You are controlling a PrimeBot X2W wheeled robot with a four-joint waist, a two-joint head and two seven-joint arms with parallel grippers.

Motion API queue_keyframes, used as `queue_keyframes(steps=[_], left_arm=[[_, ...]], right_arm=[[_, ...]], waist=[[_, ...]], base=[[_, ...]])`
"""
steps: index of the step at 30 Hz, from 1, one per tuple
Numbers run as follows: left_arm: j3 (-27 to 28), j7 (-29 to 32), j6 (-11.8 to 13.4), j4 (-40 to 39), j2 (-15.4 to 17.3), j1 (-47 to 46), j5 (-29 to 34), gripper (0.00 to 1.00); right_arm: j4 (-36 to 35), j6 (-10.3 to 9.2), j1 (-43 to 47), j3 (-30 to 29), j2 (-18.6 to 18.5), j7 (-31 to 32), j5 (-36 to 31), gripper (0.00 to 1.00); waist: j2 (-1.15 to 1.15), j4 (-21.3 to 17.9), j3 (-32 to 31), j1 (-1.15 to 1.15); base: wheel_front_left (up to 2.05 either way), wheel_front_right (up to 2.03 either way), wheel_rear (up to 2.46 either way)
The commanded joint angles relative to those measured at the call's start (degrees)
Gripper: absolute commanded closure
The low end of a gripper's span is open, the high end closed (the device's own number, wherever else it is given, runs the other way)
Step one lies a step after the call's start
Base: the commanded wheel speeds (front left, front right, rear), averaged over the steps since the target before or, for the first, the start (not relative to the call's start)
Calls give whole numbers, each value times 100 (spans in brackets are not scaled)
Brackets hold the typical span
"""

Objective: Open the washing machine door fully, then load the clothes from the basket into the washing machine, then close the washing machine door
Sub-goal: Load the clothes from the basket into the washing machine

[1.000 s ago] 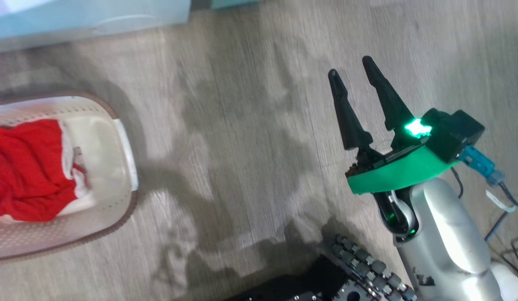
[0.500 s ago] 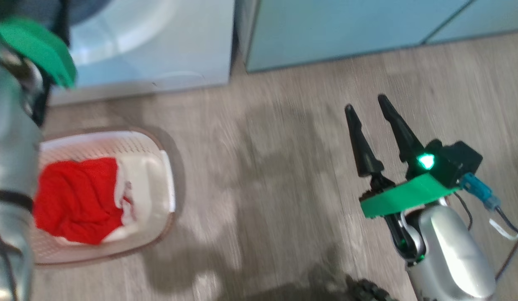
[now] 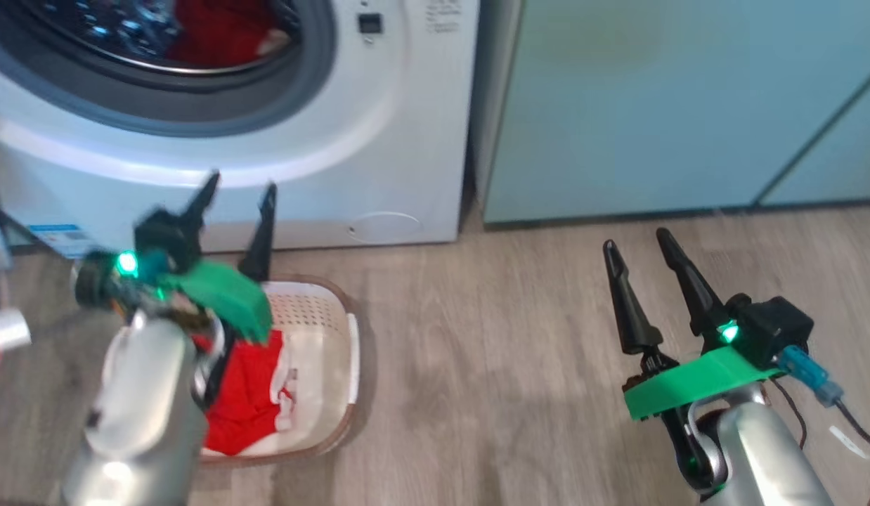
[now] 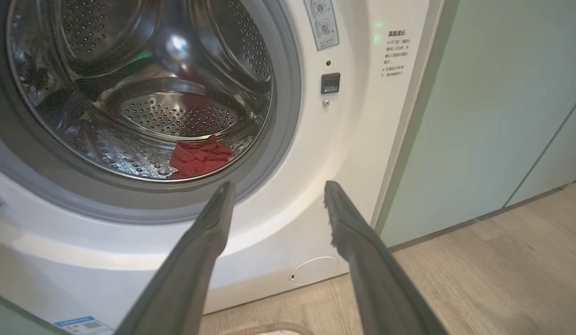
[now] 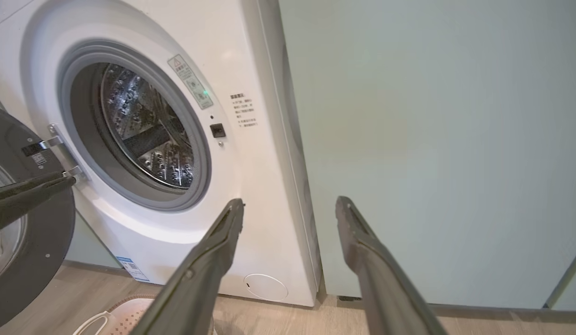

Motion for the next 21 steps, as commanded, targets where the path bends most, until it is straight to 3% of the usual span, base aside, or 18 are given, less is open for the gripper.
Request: queue_keyframes(steps=[1,12,21], left_arm=[[216,-71,69,-293,97,0,76,0],[350,-71,249,-1566,-266,1554,372,0],[274,-71,410,-2104,-593,2210,762,0]], right_arm=[[-194,0,-64,134,-4,-53,-83,0],[-166,0,257,59,-4,-53,-63,0],[-188,0,434,51,-4,-53,-5,0]], waist=[[-1,230,-244,1],[-1,586,-856,1],[-1,770,-1084,1]], base=[[0,0,0],[0,0,0],[0,0,0]])
